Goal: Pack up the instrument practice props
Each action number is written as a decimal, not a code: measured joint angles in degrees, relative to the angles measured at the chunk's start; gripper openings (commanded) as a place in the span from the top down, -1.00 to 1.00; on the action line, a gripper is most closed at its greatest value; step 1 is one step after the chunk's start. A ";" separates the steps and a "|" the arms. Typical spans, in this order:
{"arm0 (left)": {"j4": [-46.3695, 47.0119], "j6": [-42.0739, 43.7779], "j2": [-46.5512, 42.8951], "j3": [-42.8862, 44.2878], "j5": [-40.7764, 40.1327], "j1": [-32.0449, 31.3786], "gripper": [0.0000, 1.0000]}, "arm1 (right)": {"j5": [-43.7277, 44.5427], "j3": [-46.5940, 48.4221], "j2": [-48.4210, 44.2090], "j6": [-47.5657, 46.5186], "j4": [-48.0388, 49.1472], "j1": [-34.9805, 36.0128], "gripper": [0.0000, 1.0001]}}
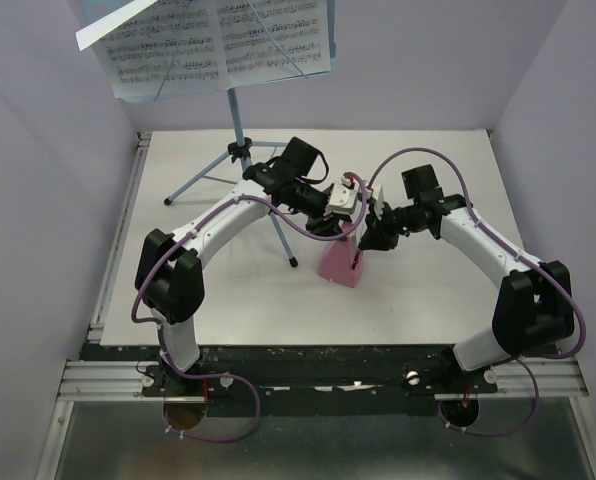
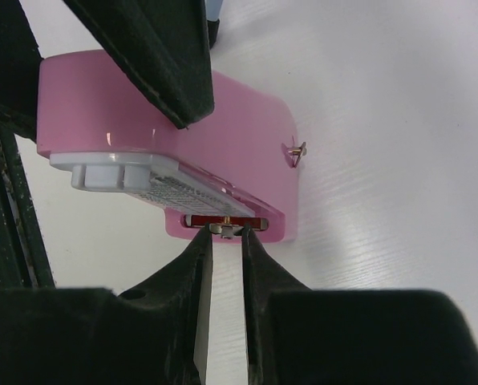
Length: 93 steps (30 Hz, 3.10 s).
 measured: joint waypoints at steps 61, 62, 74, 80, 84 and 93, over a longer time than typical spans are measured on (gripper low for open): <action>16.06 -7.28 -8.70 -12.22 -10.78 0.50 -0.98 | 0.85 -0.94 -6.49 6.10 0.15 4.59 -0.34; 15.69 -6.88 -9.09 -12.22 -11.10 0.66 -0.98 | 0.85 -0.94 -6.91 6.21 -0.09 4.59 -0.35; 10.97 -6.82 -27.26 -25.94 -16.09 7.28 -0.98 | 8.20 -0.74 -17.55 9.97 -3.37 4.55 -0.82; 9.75 -12.17 -36.26 -36.48 -21.14 10.60 -0.93 | 10.12 4.92 -22.51 13.62 -2.19 4.48 -0.89; 9.20 -25.14 -32.94 -38.29 -27.52 16.22 -0.90 | 10.10 6.97 -21.16 15.28 -1.77 4.48 -0.89; 10.08 -46.82 -23.19 -38.27 -40.46 20.63 -0.85 | 11.04 8.11 -17.66 15.06 -2.69 6.23 -0.85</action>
